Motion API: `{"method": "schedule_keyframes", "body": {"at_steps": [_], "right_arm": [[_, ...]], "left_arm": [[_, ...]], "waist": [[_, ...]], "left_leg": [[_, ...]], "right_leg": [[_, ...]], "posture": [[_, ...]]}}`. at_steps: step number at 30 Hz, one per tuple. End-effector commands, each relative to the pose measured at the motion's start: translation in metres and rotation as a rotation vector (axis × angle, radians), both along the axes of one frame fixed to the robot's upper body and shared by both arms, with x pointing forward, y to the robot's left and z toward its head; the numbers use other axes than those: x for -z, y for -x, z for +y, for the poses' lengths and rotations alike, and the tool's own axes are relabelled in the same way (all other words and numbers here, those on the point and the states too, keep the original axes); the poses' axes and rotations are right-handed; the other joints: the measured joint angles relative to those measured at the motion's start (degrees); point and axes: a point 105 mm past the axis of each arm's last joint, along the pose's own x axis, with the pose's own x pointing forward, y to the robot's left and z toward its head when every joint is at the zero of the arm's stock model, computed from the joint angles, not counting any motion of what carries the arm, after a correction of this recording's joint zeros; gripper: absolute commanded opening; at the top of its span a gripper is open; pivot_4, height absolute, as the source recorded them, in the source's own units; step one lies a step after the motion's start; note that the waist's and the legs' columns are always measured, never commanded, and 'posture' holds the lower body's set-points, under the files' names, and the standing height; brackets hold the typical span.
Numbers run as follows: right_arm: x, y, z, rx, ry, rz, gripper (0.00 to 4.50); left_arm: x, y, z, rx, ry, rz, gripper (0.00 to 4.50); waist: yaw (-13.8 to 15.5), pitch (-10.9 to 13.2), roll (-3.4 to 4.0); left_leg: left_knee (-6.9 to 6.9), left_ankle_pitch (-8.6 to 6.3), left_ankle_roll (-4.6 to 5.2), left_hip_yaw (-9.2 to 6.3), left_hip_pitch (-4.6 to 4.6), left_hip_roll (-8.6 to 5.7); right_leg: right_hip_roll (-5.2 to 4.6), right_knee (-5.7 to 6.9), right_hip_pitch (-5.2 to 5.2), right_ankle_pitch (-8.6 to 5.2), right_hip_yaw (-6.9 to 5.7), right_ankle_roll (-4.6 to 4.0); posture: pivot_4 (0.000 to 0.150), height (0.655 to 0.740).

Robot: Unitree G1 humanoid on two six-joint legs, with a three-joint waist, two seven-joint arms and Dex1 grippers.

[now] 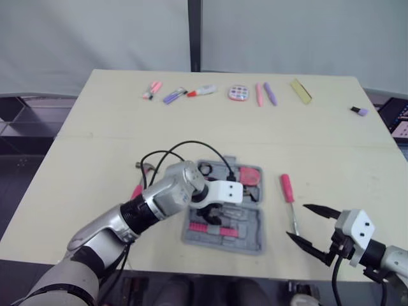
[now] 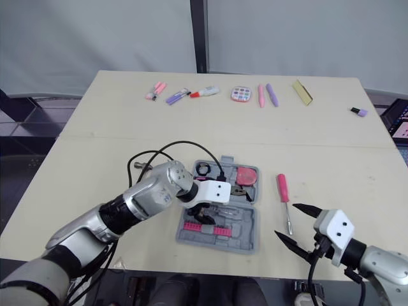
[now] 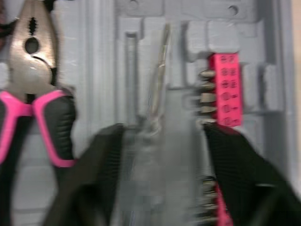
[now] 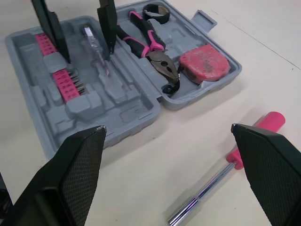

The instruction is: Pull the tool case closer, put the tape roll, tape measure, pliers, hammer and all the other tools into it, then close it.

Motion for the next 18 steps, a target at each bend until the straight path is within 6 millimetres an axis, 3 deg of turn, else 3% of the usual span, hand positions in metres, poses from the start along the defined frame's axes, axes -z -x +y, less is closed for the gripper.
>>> {"method": "schedule_keyframes", "body": {"at_steps": [1, 4, 7, 12, 18], "right_arm": [[-0.009, 0.000, 0.005, -0.015, -0.002, -0.046, 4.50], [-0.008, -0.001, 0.006, -0.018, -0.004, -0.047, 4.50], [-0.008, -0.003, 0.006, -0.022, -0.006, -0.049, 4.50], [-0.009, -0.005, 0.007, -0.027, -0.008, -0.053, 4.50], [-0.009, -0.004, 0.007, -0.026, -0.009, -0.054, 4.50]], "left_arm": [[-0.022, 0.001, -0.004, 0.000, 0.052, -0.021, 3.39], [-0.031, 0.005, -0.005, -0.023, 0.094, -0.003, 3.39], [-0.037, 0.003, -0.006, -0.056, 0.138, -0.015, 2.62], [-0.045, -0.005, -0.005, -0.086, 0.229, -0.047, 0.07], [-0.066, -0.014, -0.007, -0.059, 0.592, -0.095, 0.02]], "waist": [[-0.01, 0.00, 0.00], [-0.01, 0.00, 0.00], [-0.01, 0.00, 0.00], [-0.01, 0.00, 0.00], [0.05, -0.01, 0.01]], "left_leg": [[0.00, 0.00, 0.00, 0.00, 0.00, 0.00], [0.00, 0.00, 0.00, -0.01, 0.00, 0.01], [0.00, 0.00, 0.00, -0.02, 0.00, 0.00], [0.00, 0.00, 0.00, -0.01, 0.00, 0.01], [0.03, 0.00, 0.00, -0.02, 0.01, 0.01]], "right_leg": [[0.00, 0.00, 0.00, 0.00, 0.00, 0.00], [-0.01, 0.00, 0.00, 0.00, 0.02, 0.00], [-0.02, 0.00, 0.00, 0.00, 0.03, 0.00], [-0.01, 0.01, 0.00, 0.00, 0.02, 0.00], [-0.05, 0.01, -0.01, 0.00, -0.01, 0.00]], "posture": [[0.150, 0.7134], [0.150, 0.7134], [0.150, 0.7134], [0.150, 0.7134], [0.150, 0.7134]]}}
